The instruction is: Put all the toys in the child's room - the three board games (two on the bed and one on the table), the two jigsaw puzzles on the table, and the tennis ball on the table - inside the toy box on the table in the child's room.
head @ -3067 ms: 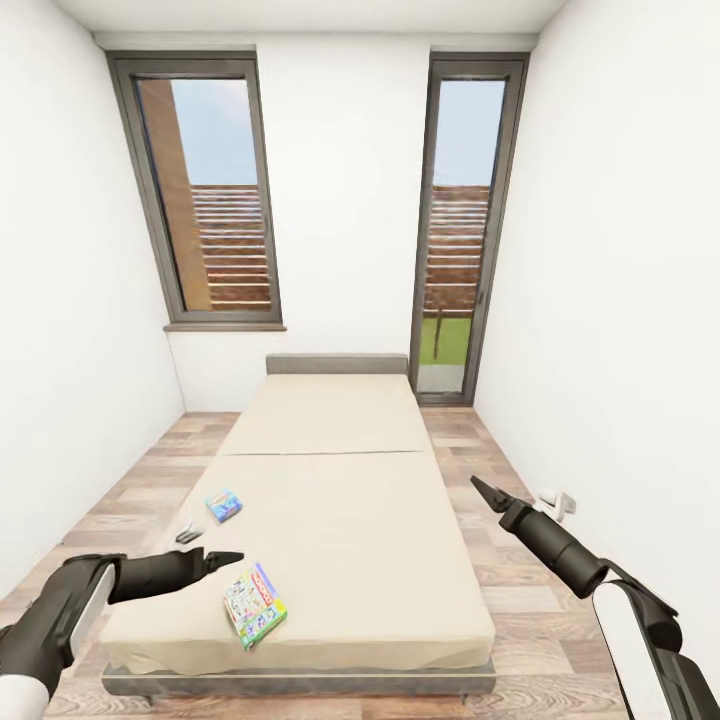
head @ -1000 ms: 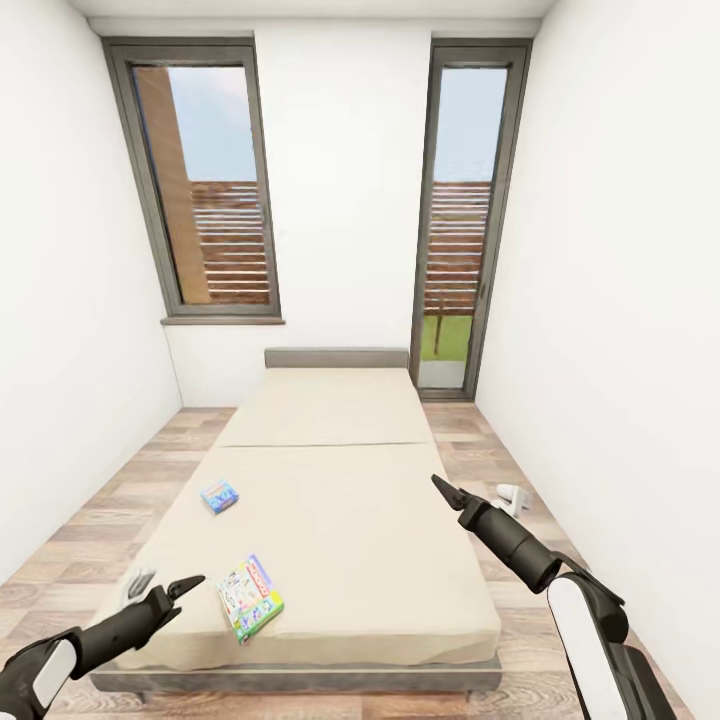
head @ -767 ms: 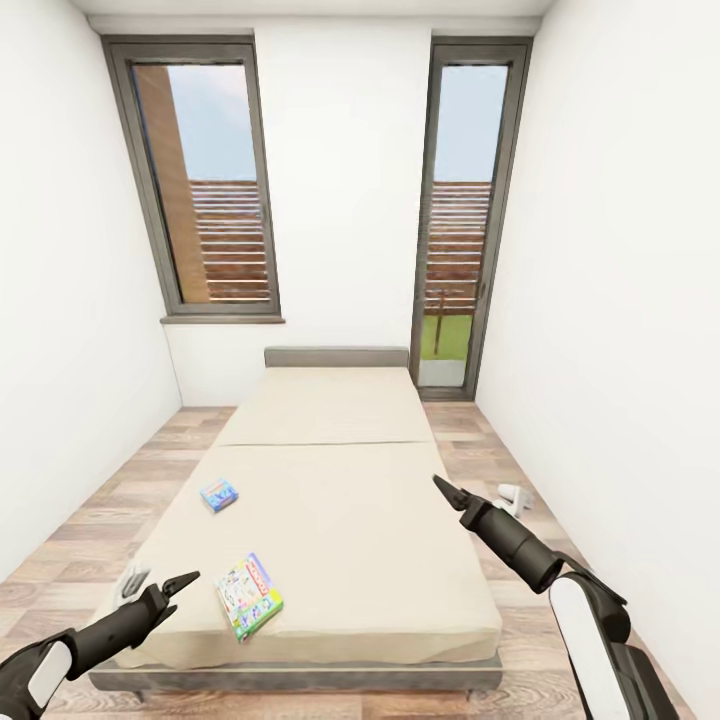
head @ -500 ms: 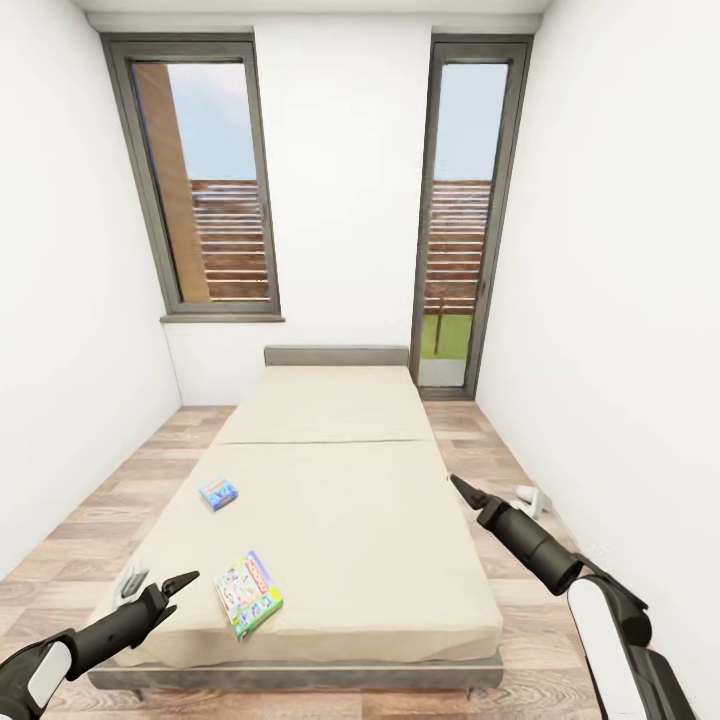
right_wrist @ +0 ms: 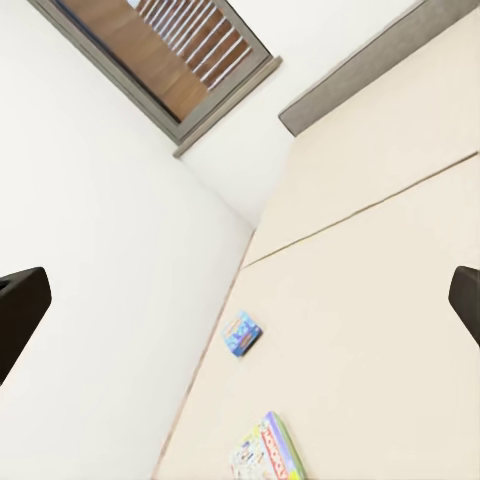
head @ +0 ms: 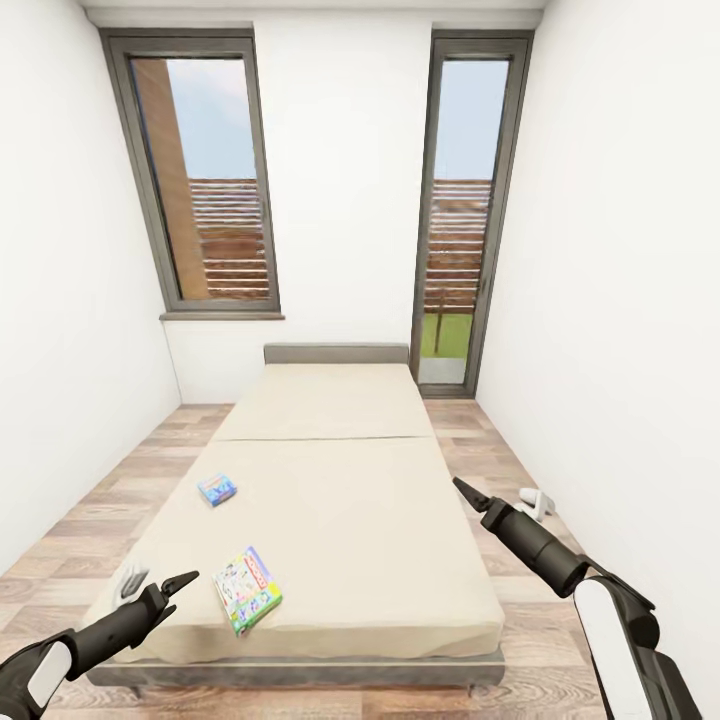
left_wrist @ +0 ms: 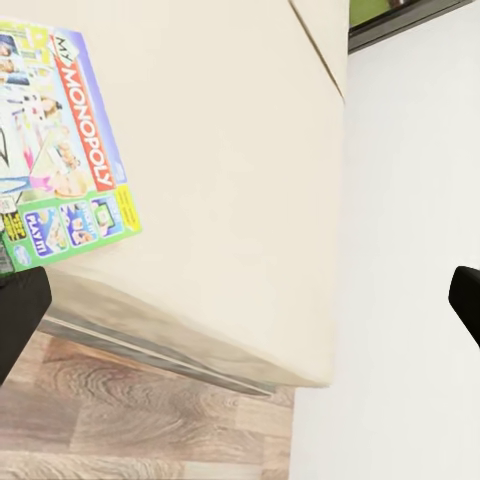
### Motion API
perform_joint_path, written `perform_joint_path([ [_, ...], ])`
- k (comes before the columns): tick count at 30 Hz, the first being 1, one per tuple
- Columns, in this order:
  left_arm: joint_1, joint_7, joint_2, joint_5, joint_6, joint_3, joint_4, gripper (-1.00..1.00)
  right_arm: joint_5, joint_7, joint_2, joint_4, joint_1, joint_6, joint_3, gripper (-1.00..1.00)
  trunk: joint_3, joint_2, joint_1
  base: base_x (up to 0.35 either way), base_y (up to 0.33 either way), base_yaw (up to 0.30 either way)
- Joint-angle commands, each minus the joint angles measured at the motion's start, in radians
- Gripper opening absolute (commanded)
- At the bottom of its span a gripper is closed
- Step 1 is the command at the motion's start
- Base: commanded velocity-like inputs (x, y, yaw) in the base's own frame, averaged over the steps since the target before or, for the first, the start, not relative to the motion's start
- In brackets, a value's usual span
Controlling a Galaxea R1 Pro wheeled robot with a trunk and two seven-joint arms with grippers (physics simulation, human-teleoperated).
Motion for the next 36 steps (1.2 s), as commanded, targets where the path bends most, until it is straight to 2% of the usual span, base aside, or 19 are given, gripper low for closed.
perform_joint_path([
  [1,-0.001,-0.003,0.0,0.003,0.007,0.003,0.001,1.0,-0.005,0.003,0.0,0.0,-0.001,0.009,-0.003,1.0,-0.004,-0.008,0.004,0.0,0.0,0.0],
  [15,-0.001,-0.012,0.004,0.003,0.009,0.01,0.001,1.0,-0.004,-0.004,0.0,0.004,0.001,0.006,-0.001,1.0,-0.048,-0.106,0.058,0.0,0.0,0.0],
  [20,-0.001,-0.014,0.004,0.003,0.01,0.014,0.001,1.0,0.007,-0.009,0.008,0.004,0.001,-0.002,0.015,1.0,-0.064,-0.141,0.077,0.0,0.0,0.0],
  [26,-0.001,-0.009,-0.001,0.003,0.009,0.016,0.001,1.0,0.006,-0.003,0.004,0.005,0.002,-0.003,0.027,1.0,-0.083,-0.183,0.1,0.0,0.0,0.0],
  [32,-0.001,-0.006,-0.002,0.003,0.009,0.017,0.001,1.0,0.004,-0.002,-0.001,0.01,0.002,0.007,0.016,1.0,-0.102,-0.225,0.123,0.0,0.0,0.0],
  [36,-0.001,-0.005,-0.001,0.003,0.009,0.017,0.001,1.0,0.004,-0.001,-0.002,0.045,0.002,0.007,0.004,1.0,-0.114,-0.253,0.138,0.0,0.0,0.0],
])
